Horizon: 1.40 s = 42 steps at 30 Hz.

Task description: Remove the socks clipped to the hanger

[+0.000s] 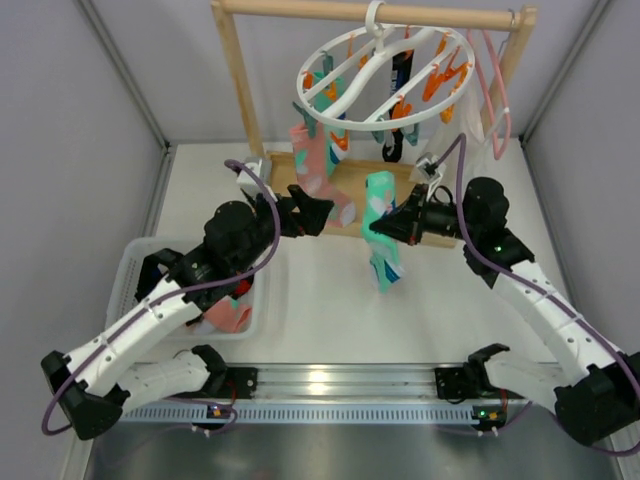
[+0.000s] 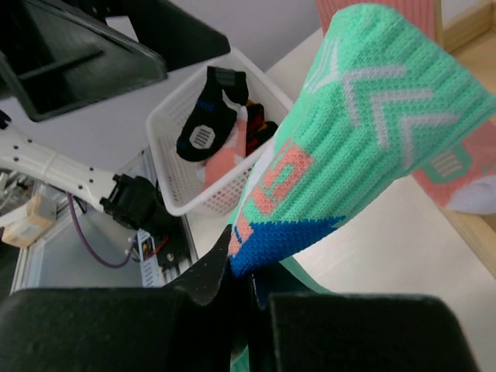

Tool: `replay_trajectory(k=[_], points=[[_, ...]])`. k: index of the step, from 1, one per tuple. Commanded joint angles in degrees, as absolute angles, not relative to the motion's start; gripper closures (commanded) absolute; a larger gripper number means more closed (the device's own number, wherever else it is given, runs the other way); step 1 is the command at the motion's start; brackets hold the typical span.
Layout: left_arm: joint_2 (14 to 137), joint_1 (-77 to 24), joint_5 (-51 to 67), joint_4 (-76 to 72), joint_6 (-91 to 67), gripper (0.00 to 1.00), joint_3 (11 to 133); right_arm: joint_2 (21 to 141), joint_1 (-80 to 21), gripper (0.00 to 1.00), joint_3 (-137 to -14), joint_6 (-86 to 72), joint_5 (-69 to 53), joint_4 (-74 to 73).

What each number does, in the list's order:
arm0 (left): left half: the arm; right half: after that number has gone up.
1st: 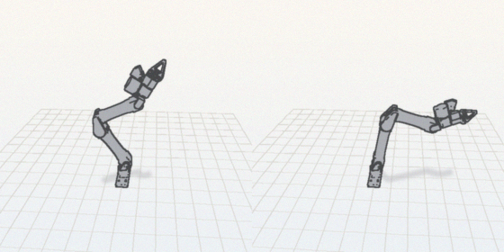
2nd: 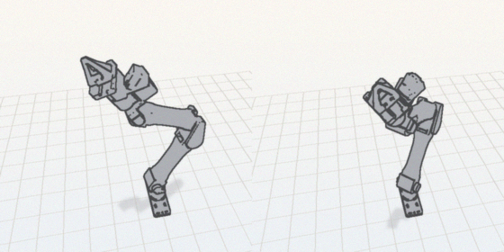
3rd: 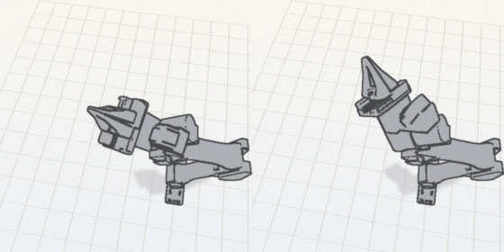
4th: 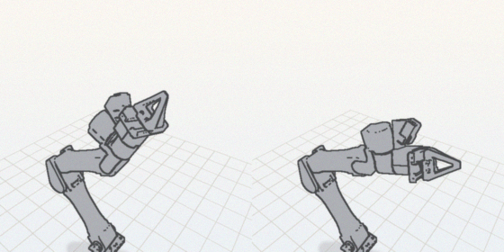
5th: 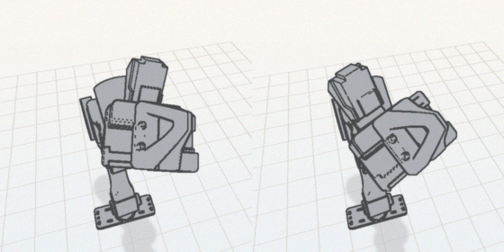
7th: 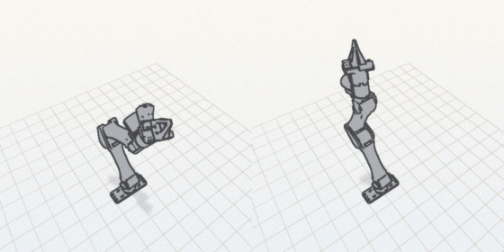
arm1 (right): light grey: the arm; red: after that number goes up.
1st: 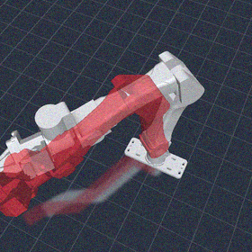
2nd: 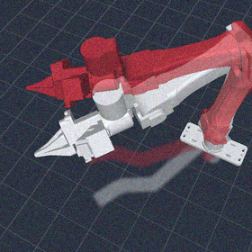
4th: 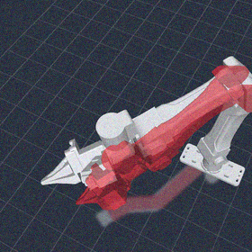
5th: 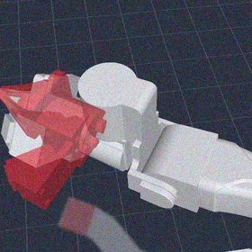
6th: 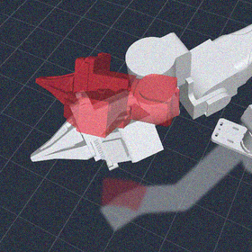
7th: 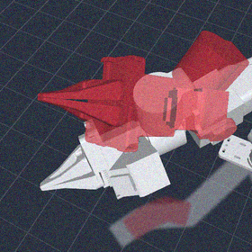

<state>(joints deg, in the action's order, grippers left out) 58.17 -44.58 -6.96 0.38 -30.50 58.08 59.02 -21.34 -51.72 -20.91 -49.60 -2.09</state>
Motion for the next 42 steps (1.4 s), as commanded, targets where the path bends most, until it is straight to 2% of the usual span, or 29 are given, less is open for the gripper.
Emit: replay_trajectory(k=[1,5,8,13,18,25,28,35,37,38,39,41,42], points=[[54.32,-44.56,-27.97,18.78,-30.5,0.02,61.25,60.99,-25.83,1.0,-52.21,-31.97,-41.15,14.31],[50.99,-44.47,-42.92,36.16,-32.51,0.02,66.87,64.15,-35.05,1.0,-55.71,-33.92,-30.26,17.66],[49.31,-44.56,-49.72,43.21,-32.52,0.02,71.27,66.96,-41.47,1.0,-55.55,-39.09,-22.25,25.38],[47.38,-44.47,-55.63,49.21,-29.98,0.02,78.9,74.94,-47.8,1.0,-57.21,-46.75,-15.39,39.17],[46.41,-44.47,-57.12,51.24,-27.16,0.01,83.23,84.89,-53.43,1.0,-65.2,-49.65,-13.54,43.94],[46.23,-44.47,-58.8,52.73,-24.7,0.02,85.25,99.9,-58.97,1.0,-83.9,-48.53,-14.06,40.79],[45.97,-44.47,-58.62,53.17,-24.26,0.01,86.74,105.46,-61.08,1.0,-91.02,-45.46,-14.06,34.65],[43.95,-44.47,-59.5,53.35,-22.85,0.01,86.92,114.07,-65.56,1.0,-97.03,-40.43,-11.87,27.34],[43.6,-44.47,-59.5,53.35,-22.5,0.01,87.1,115.83,-66.44,0.94,-97.12,-39.29,-11.43,26.11],[43.51,-44.47,-59.76,53.35,-22.33,0.01,87.01,116.27,-67.14,0.85,-97.21,-38.85,-11.34,25.58],[43.42,-44.47,-59.85,53.35,-22.15,0.01,87.1,116.63,-67.58,0.63,-97.21,-37.54,-11.16,25.14],[43.07,-44.47,-59.77,53.26,-21.97,0.01,87.01,116.28,-68.64,0.39,-96.77,-36.13,-10.55,23.3],[42.98,-44.47,-59.42,53.26,-21.97,0.01,86.92,114.8,-68.82,0.2,-96.16,-35.43,-10.55,23.29]])
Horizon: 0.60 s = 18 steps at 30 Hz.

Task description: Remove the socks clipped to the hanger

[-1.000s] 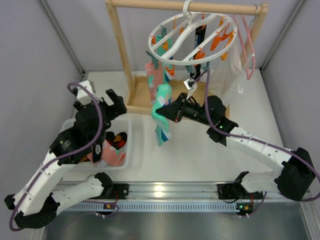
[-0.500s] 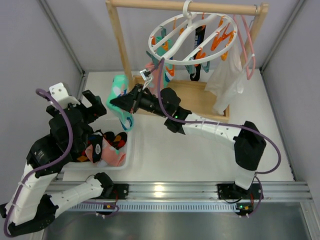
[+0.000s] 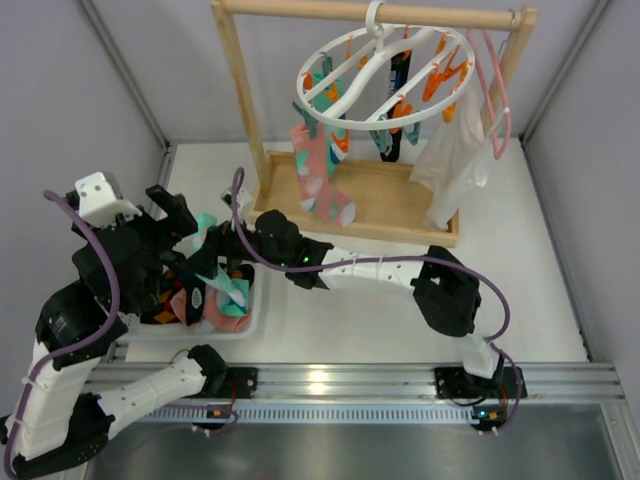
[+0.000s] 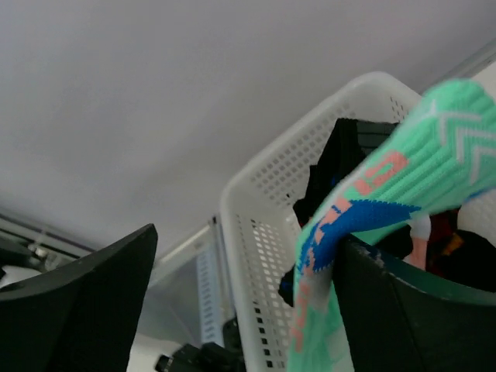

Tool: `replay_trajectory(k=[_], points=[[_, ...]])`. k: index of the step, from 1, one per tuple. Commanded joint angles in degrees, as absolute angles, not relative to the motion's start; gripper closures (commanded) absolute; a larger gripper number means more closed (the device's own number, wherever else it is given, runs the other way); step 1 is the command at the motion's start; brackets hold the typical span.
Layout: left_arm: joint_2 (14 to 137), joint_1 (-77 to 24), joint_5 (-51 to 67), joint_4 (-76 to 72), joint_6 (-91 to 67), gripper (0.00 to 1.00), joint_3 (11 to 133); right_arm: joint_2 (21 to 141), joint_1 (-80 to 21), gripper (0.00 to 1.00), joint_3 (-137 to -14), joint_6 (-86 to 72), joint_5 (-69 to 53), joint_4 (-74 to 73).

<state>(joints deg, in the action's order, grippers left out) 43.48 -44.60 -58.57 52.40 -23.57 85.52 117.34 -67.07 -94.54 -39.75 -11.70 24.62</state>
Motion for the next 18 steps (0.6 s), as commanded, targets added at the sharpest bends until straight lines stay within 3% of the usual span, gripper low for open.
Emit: replay_trajectory(k=[1,2,9,14,18], points=[[42.8,-44.47,-59.07,53.26,-21.97,0.01,86.92,113.74,-68.82,0.11,-94.06,-34.98,-10.46,23.55],[42.8,-44.47,-58.45,53.17,-21.97,0.01,86.75,112.34,-68.82,0.01,-92.83,-34.46,-9.33,23.29],[42.98,-44.56,-51.25,52.73,-24.69,0.01,84.82,98.8,-68.29,0.01,-84.2,-27.6,-3.34,16.1],[43.16,-44.56,-49.93,52.65,-27.33,0.01,84.02,100.81,-67.85,0.01,-87.28,-26.28,-5.1,10.9],[43.33,-44.56,-46.85,52.38,-27.77,0.01,83.41,91.19,-67.68,0.01,-76.67,-26.46,1.21,15.2]])
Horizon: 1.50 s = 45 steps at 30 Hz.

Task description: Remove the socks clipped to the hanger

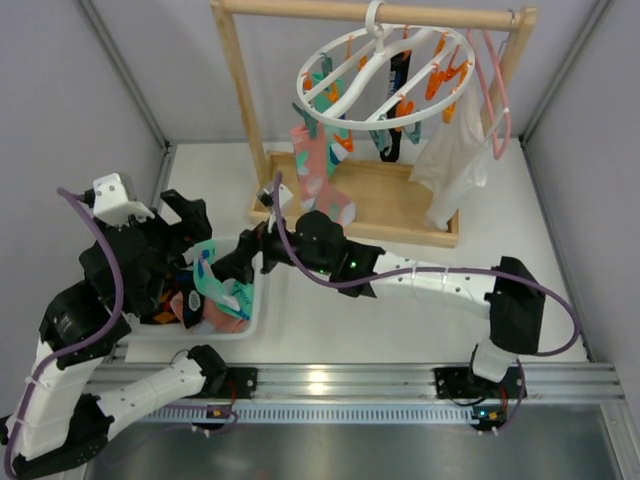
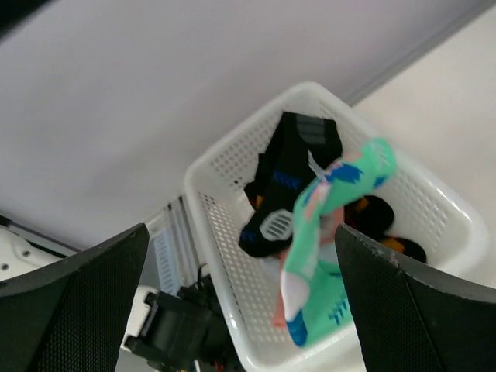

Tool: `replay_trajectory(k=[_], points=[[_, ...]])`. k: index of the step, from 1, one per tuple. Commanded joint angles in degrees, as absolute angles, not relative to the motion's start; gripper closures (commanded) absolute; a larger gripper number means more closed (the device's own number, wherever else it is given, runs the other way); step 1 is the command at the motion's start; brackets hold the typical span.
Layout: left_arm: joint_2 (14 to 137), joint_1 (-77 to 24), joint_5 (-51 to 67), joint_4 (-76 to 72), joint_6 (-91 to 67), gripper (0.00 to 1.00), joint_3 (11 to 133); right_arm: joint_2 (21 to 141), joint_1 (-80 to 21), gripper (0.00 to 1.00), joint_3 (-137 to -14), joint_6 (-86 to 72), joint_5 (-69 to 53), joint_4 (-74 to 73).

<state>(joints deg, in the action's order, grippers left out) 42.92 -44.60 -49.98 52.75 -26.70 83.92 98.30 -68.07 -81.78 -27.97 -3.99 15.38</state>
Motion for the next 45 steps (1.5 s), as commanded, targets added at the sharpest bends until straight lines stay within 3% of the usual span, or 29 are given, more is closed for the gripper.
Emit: replay_trajectory(k=[1,6,10,14,19,29,32,33,34,37,38,41,45], points=[[44.03,-44.56,-45.89,52.12,-27.77,0.01,82.71,88.53,-67.59,0.01,-70.99,-26.28,3.32,16.25],[44.74,-44.56,-31.96,42.3,-25.49,0.01,74.11,68.44,-65.57,0.0,-55.22,-27.33,17.92,13.45],[45.35,-44.56,-19.8,26.84,-20.33,0.01,64.18,54.87,-64.42,0.01,-45.47,-27.16,22.84,7.92],[45.96,-44.47,-14.94,4.99,-15.74,0.01,54.6,42.65,-63.81,0.0,-41.31,-25.93,26.97,0.89],[55.7,-44.03,-20.47,-8.25,-12.23,0.01,51.94,29.46,-63.63,0.01,-38.5,-23.38,25.5,-5.26],[73.73,-28.13,-1.5,-21.35,-15.29,0.02,54.84,21.71,-63.72,0.01,-40.34,-19.34,16.35,-12.56],[75.93,-28.04,6.57,-23.99,-16.78,0.19,55.02,21.01,-63.63,0.01,-40.69,-18.2,17.57,-13.79],[76.11,-28.12,9.46,-25.04,-18.18,0.3,54.67,20.83,-63.63,0.0,-40.69,-18.11,18.54,-14.06],[76.2,-28.21,10.1,-27.14,-18.89,0.53,54.23,20.57,-63.63,0.0,-40.69,-18.19,19.76,-14.41],[75.5,-28.65,8.8,-27.69,-21.26,0.91,53.35,18.9,-63.72,0.01,-40.61,-19.07,25.47,-15.2],[74.45,-28.74,8.44,-27.69,-21.88,0.97,53.09,17.85,-63.72,0.01,-40.61,-19.68,27.66,-15.29],[70.95,-29.88,6.69,-27.6,-22.85,1.0,51.51,17.05,-63.72,0.01,-41.3,-21.0,31.28,-16.69],[64.89,-36.63,-4.37,-27.6,-19.0,1.0,47.73,20.12,-63.63,0.01,-47.18,-21.71,34.62,-21.61]])
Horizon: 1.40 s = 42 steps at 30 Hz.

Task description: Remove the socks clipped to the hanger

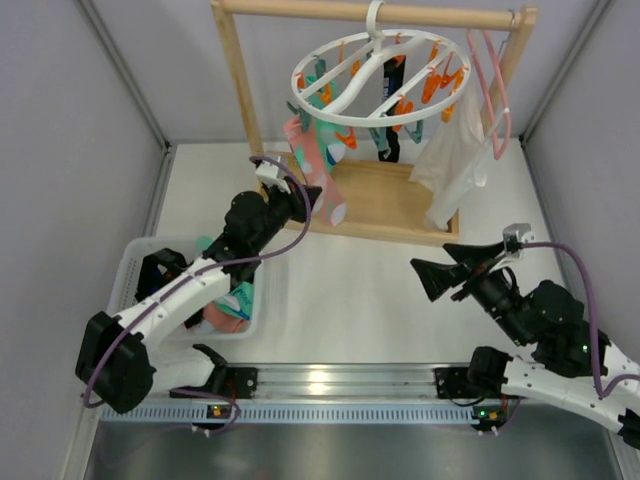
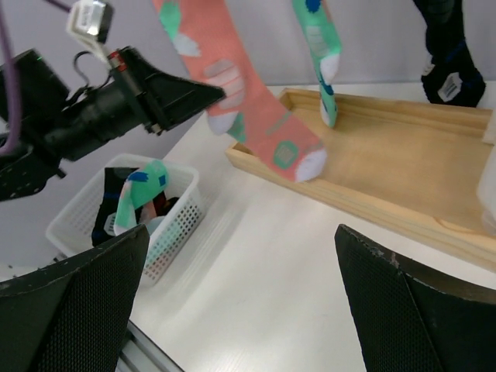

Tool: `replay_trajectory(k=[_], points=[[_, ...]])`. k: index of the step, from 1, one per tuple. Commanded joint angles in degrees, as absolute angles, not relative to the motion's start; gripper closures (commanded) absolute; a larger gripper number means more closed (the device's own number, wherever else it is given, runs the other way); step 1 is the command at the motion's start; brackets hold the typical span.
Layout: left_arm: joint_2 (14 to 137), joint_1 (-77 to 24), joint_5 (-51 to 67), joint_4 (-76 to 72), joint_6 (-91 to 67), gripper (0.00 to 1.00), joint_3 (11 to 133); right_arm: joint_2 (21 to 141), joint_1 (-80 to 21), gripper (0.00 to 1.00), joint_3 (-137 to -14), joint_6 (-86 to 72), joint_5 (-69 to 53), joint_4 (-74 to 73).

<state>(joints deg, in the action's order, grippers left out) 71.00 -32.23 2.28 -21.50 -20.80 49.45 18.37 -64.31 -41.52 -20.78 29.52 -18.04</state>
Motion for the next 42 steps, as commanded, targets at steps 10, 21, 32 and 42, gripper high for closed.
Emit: replay_trajectory(k=[10,21,32,42], points=[[65.56,-63.43,-32.41,-24.79,-5.9,1.0,49.21,33.74,-63.63,0.07,-63.18,-19.69,33.94,-30.15],[80.85,-76.11,-58.09,-25.05,6.77,1.0,59.23,56.68,-63.63,0.15,-94.28,-12.22,29.79,-40.51],[82.62,-76.99,-58.54,-25.05,4.31,1.0,59.86,78.12,-58.64,0.39,-117.5,-5.54,26.75,-51.06],[81.3,-76.99,-55.64,-25.14,2.73,1.0,58.01,84.99,-48.52,0.43,-118.13,-4.13,17.32,-46.42]])
